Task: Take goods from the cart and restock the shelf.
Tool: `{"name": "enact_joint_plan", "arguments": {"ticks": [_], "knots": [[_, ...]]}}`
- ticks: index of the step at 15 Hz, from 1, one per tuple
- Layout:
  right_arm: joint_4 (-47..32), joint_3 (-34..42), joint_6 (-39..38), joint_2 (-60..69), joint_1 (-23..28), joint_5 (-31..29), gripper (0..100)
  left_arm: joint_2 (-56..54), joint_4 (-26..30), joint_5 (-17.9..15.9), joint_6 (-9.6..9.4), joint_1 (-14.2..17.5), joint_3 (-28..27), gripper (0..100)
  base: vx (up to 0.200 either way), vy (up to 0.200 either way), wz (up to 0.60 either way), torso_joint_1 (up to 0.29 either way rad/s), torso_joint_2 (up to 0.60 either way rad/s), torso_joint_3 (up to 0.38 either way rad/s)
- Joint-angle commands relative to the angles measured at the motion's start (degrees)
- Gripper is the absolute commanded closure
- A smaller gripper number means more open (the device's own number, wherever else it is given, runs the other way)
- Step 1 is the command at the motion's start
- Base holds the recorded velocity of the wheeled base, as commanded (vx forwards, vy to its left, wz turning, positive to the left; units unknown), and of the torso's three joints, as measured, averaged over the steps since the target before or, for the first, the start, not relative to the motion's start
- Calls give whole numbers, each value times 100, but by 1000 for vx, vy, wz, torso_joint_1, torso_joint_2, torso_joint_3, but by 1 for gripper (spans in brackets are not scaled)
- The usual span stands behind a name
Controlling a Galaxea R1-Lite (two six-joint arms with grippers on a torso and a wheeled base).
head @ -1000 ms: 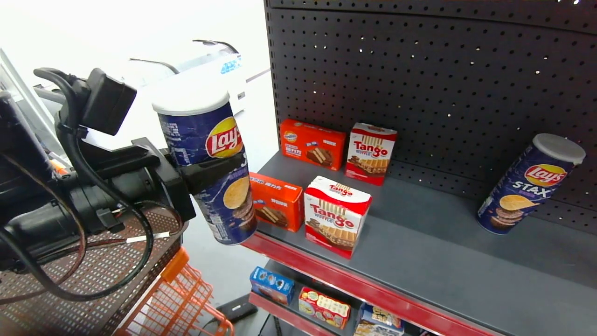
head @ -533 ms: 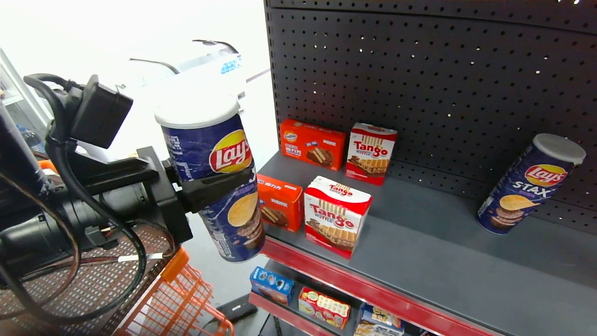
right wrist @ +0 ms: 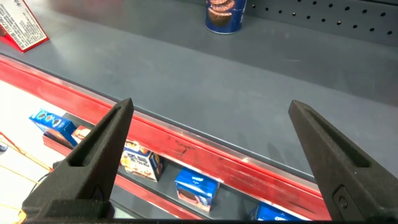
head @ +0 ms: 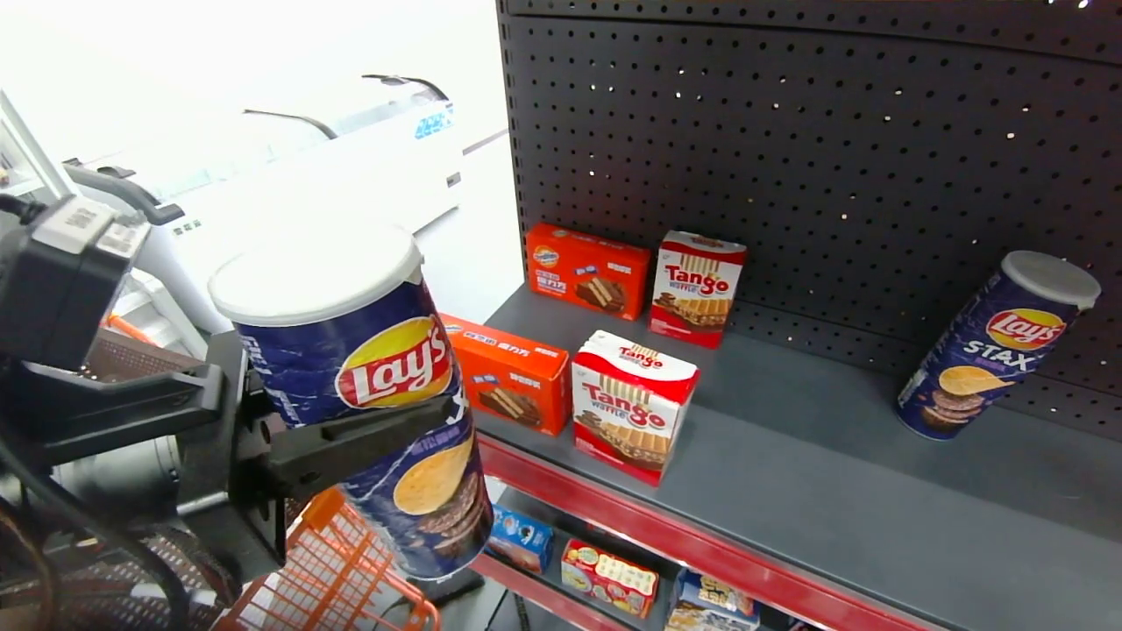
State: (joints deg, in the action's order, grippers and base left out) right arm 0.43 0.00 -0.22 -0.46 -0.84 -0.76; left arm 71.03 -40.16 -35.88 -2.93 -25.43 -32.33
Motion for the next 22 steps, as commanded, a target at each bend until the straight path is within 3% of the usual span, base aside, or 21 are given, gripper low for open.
{"name": "enact_joint_plan", "arguments": {"ticks": [1, 5, 10, 16, 22], "knots": [[1, 0, -4, 2, -4, 5, 0, -72, -1, -77, 3, -59, -107, 100, 0, 0, 0, 0, 0, 0], [1, 0, 4, 2, -4, 14, 0, -28, -1, -376, 3, -243, -124, 100, 0, 0, 0, 0, 0, 0], [1, 0, -4, 2, -4, 23, 0, 60, -10, -394, 3, -261, -168, 100, 0, 0, 0, 0, 0, 0], [1, 0, -4, 2, -4, 23, 0, 569, -10, -385, 3, -384, -836, 100, 0, 0, 0, 0, 0, 0], [1, 0, -4, 2, -4, 23, 0, 569, -10, -394, 3, -586, -836, 100, 0, 0, -600, 4, 2, 3]]}}
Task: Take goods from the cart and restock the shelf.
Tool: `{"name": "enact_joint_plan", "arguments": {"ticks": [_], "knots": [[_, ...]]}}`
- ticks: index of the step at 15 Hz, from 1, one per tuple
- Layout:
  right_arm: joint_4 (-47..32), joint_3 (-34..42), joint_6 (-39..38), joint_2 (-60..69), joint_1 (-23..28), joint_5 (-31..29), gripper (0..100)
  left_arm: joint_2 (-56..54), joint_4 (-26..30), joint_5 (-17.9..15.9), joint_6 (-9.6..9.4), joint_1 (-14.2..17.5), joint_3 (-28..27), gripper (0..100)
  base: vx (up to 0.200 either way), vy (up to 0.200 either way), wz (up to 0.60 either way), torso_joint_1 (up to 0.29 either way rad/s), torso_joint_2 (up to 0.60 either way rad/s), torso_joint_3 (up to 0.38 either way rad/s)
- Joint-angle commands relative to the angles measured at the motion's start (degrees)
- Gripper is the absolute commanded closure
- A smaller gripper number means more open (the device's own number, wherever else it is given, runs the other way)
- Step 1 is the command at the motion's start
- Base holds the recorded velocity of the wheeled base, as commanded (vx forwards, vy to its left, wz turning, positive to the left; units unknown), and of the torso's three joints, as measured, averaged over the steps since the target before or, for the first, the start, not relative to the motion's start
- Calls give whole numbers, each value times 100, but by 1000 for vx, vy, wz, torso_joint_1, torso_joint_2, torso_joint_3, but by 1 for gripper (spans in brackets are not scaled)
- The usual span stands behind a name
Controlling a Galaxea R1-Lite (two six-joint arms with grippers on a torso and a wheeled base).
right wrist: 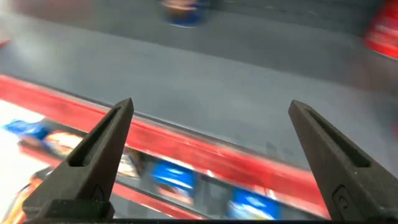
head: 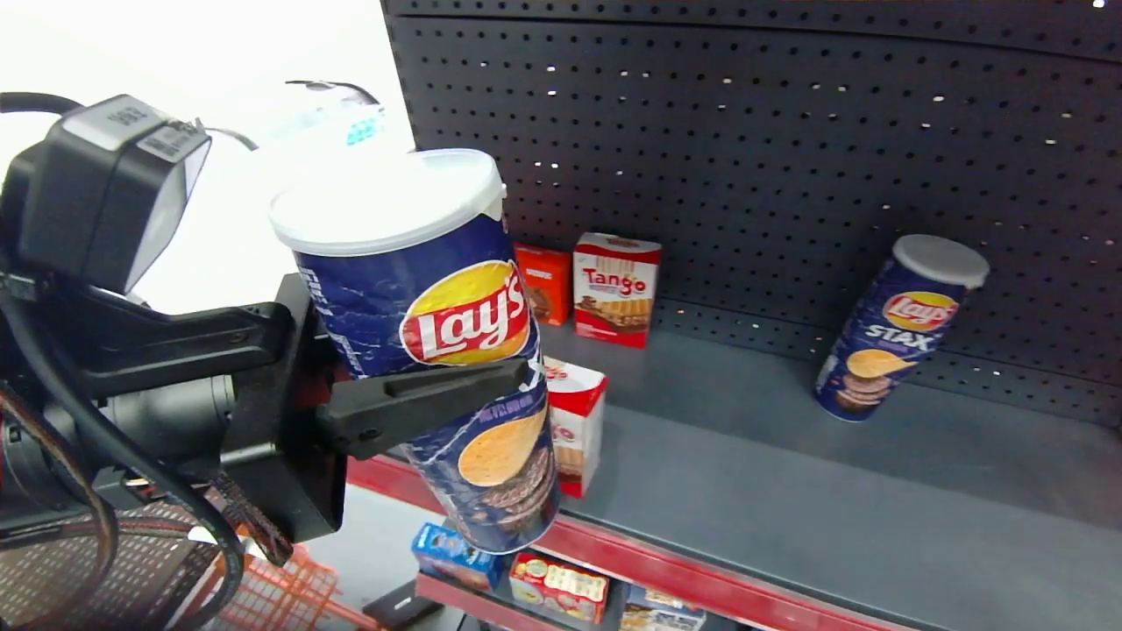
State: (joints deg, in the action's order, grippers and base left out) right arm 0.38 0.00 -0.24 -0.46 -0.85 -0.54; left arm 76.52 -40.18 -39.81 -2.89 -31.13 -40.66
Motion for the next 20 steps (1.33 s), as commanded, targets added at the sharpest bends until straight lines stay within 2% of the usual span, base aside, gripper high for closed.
{"name": "enact_joint_plan", "arguments": {"ticks": [1, 4, 20], "knots": [[6, 0, -2, 2, -3, 1, 0, 12, -7, 0, -1, -15, -4, 100, 0, 0, -600, -2, 2, -2], [6, 0, -2, 2, 6, 1, 0, 12, -7, 9, -1, -7, -4, 100, 0, 0, -600, -1, 4, 2], [6, 0, -2, 2, -3, 1, 0, -120, 1, 35, 16, 37, 190, 100, 0, 0, -37, 0, 0, 0]]}}
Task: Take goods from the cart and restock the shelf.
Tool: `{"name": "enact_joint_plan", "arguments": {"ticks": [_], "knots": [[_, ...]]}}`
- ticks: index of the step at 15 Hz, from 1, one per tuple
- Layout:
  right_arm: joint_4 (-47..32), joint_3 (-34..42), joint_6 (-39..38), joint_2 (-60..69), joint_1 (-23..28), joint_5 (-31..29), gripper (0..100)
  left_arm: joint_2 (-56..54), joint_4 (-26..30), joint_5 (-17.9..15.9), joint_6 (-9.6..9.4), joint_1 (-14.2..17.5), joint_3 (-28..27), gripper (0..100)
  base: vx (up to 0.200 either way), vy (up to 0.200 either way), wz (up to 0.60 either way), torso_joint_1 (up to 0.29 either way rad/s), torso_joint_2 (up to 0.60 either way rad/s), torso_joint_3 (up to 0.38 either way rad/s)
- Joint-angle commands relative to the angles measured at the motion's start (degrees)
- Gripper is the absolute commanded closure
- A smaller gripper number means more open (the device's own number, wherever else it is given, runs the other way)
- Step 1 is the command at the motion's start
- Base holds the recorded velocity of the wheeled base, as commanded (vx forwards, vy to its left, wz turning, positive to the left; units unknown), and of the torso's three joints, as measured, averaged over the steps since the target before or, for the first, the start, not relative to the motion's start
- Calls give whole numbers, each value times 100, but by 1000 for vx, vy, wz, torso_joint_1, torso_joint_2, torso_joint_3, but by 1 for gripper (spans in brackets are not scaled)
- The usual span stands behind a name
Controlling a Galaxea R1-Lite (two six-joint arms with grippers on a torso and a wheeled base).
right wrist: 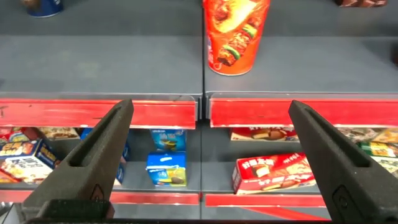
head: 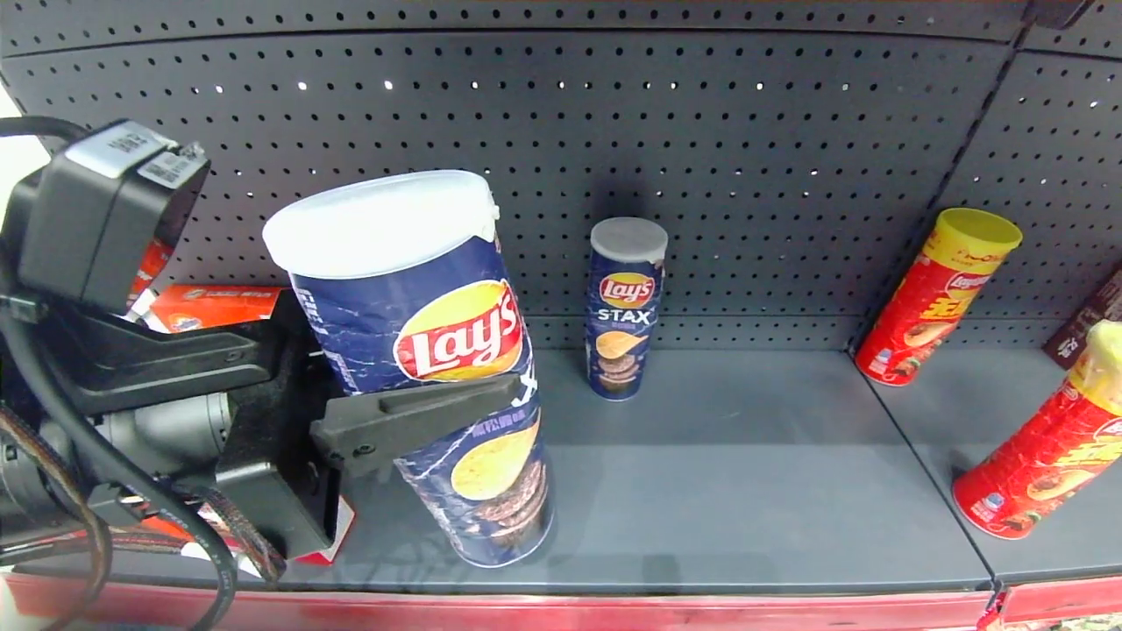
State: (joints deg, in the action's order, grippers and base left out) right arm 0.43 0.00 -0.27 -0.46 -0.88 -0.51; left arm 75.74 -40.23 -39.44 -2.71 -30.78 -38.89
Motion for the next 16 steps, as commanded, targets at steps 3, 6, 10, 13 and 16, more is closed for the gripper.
{"name": "enact_joint_plan", "arguments": {"ticks": [3, 6, 10, 13, 16], "knots": [[-8, 0, 9, -33, -18, 25, 0, -68, 6, -3, -2, 11, 22, 100, 0, 0, 0, 0, 0, 0], [467, -1397, -228, -1817, -396, 157, 0, -59, -11, -11, 7, 11, 39, 100, 0, 0, 0, 0, 0, 0], [309, -2109, 695, -2889, -1239, 772, 0, -68, -46, -11, 7, 11, 197, 100, 0, 0, 0, 0, 0, 0], [432, -2812, 677, -4093, -1995, 1167, 0, -51, -38, -20, 25, 37, 215, 100, 0, 0, 0, 0, 0, 0], [1179, -2821, 247, -4876, -2944, 1203, 0, -7, -2, 24, 25, 37, 136, 100, 0, 0, 0, 0, 0, 0]]}}
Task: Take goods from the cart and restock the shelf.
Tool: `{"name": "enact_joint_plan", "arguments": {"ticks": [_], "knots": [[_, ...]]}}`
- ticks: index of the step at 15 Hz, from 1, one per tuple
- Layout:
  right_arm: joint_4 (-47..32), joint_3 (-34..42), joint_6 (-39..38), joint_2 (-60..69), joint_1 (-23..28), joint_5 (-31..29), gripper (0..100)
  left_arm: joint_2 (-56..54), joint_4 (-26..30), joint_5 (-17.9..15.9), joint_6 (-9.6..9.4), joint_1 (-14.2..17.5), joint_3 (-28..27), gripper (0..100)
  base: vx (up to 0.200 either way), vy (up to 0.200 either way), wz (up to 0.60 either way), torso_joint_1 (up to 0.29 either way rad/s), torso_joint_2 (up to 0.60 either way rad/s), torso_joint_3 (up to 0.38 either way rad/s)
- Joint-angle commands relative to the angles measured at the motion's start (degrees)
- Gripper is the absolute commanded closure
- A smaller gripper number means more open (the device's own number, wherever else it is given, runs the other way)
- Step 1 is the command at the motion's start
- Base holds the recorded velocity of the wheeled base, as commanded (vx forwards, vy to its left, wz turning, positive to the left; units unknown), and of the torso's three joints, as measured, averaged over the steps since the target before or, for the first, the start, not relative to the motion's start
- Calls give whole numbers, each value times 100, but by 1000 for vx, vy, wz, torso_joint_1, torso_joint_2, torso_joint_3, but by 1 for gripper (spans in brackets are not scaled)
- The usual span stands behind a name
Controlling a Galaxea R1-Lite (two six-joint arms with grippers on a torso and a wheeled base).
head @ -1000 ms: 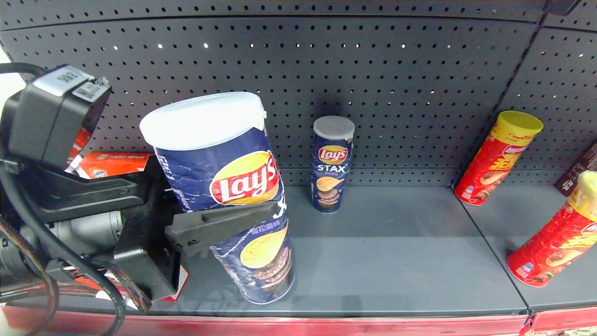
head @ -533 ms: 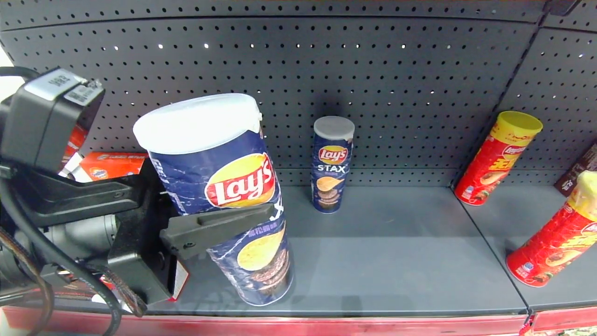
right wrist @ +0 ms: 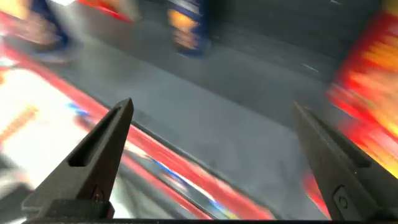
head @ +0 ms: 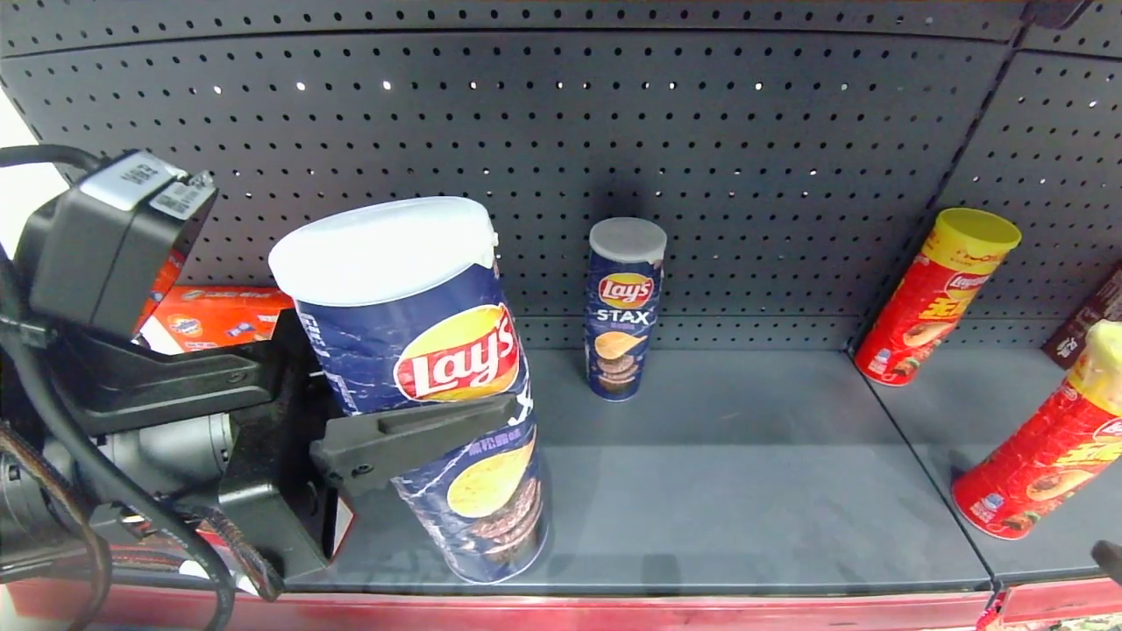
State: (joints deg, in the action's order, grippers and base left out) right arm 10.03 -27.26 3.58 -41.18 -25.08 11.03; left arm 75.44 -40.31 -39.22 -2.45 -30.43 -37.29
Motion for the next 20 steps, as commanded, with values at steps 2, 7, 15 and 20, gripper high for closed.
{"name": "enact_joint_plan", "arguments": {"ticks": [2, 7, 15, 20], "knots": [[1062, -25, -244, -1700, -639, 57, 0, 41, 15, 11, 8, -7, -41, 100, 0, 0, 0, 0, 0, 0], [3409, -342, -218, -3933, -24, 277, 0, -11, 15, 389, 254, -7, -103, 100, 0, 0, 0, 0, 0, 0], [4551, -2477, 705, -6578, 679, 3247, 0, -3, 15, 494, 412, 2, -156, 100, 0, 0, 0, 0, 0, 0], [4411, -3558, 723, -7237, 170, 3335, 0, -11, 15, 485, 465, 2, -147, 100, 0, 0, 0, 0, 0, 0]]}}
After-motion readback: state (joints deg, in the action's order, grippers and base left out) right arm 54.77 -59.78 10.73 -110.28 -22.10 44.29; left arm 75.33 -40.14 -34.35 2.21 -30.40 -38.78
